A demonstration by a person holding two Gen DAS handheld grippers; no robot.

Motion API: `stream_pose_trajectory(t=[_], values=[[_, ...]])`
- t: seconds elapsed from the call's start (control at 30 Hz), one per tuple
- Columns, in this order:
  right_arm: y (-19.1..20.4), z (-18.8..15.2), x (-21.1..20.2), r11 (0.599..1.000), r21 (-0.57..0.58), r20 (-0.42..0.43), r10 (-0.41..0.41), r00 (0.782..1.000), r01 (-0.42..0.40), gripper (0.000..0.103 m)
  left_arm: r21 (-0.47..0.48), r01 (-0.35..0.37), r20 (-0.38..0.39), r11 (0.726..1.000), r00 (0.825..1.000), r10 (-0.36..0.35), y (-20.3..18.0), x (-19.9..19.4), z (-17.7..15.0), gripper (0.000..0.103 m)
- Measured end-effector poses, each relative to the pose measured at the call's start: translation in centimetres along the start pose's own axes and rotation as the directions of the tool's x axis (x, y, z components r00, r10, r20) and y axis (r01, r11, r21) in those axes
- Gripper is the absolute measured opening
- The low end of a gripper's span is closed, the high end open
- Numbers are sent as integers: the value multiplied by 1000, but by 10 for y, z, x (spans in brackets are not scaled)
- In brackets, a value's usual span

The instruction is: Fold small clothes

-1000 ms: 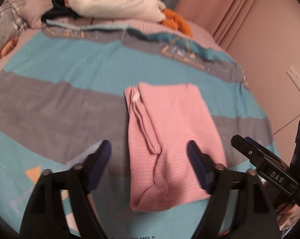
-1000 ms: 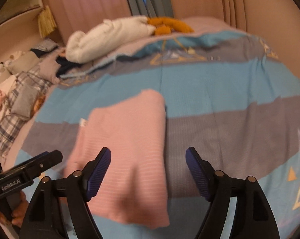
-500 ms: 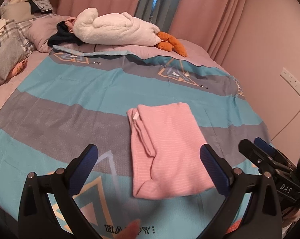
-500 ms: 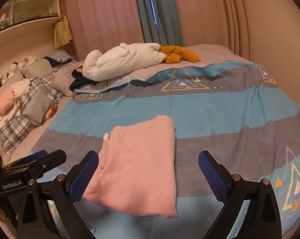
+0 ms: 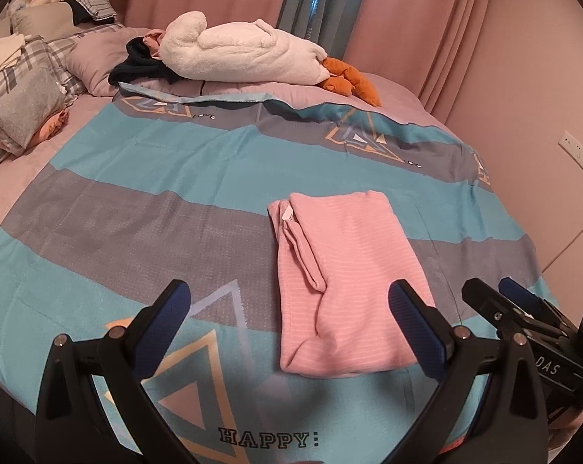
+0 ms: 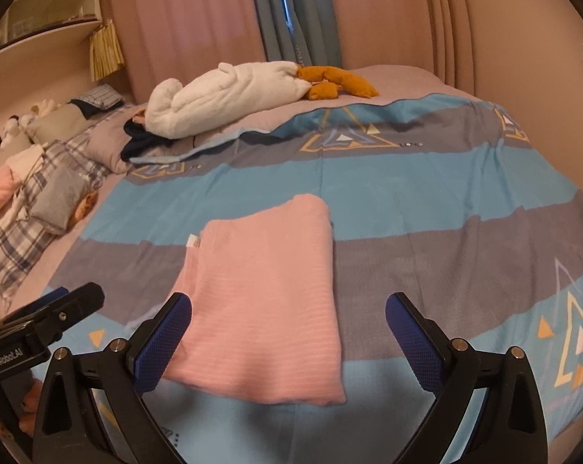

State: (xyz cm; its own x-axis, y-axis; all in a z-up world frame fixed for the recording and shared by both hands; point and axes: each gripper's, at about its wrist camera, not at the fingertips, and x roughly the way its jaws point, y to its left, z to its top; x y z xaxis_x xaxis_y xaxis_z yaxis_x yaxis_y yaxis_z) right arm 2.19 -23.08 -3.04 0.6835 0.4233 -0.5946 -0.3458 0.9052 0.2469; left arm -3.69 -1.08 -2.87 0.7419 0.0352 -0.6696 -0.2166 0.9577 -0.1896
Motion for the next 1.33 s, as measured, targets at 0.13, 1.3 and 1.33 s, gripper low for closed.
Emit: stream_pose_trajectory(t=[0.13,1.3,1.33], values=[[2,-1,1,1000,-6,-1,-5,1000,5,100,8,2,-1,1000,1000,-2,0,-1,-1,103],[-2,-1,7,1000,-6,-11,-28,1000,28,100,28,16,-5,999,1000,-16,-6,-4,-3,103],[-2,-1,7,1000,-5,-12,-30,999,30,100,27,18,-5,999,1000,-18,-6,-4,-4,103]])
